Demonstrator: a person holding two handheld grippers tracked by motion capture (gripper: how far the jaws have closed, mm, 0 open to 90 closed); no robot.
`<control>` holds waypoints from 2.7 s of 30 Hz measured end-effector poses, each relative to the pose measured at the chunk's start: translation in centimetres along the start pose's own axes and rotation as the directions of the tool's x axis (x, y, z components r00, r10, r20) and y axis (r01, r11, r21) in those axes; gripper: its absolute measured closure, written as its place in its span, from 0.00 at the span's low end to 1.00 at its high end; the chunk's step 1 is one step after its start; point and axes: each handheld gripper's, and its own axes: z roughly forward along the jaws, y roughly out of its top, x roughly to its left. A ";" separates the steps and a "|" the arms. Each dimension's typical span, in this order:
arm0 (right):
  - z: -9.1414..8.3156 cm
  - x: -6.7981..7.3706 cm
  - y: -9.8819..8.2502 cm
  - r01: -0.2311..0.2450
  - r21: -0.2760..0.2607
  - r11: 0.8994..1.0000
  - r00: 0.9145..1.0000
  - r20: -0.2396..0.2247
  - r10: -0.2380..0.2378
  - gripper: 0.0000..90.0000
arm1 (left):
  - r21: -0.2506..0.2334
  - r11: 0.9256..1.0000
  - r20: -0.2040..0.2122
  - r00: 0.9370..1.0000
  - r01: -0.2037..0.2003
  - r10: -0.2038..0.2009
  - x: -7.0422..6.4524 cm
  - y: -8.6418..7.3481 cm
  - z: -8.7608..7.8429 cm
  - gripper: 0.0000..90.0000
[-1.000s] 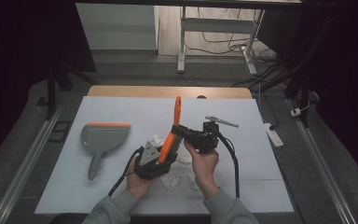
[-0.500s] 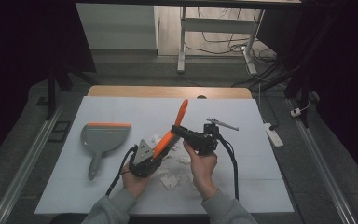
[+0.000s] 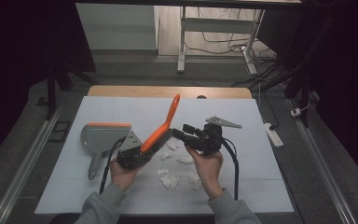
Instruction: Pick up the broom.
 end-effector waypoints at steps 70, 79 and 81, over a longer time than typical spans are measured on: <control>0.1 1.2 -1.7 0.560 0.592 0.580 0.825 -0.329 -0.460 0.69 | 0.493 0.670 0.510 0.808 -0.555 0.294 -4.3 6.2 3.7 0.89; -0.2 1.4 -2.2 0.619 0.563 0.548 0.783 -0.383 -0.490 0.75 | 0.469 0.688 0.542 0.795 -0.554 0.271 -3.9 6.2 3.5 0.89; -0.3 1.4 -2.2 0.626 0.550 0.553 0.778 -0.385 -0.497 0.75 | 0.461 0.696 0.539 0.797 -0.551 0.273 -3.8 6.2 3.4 0.89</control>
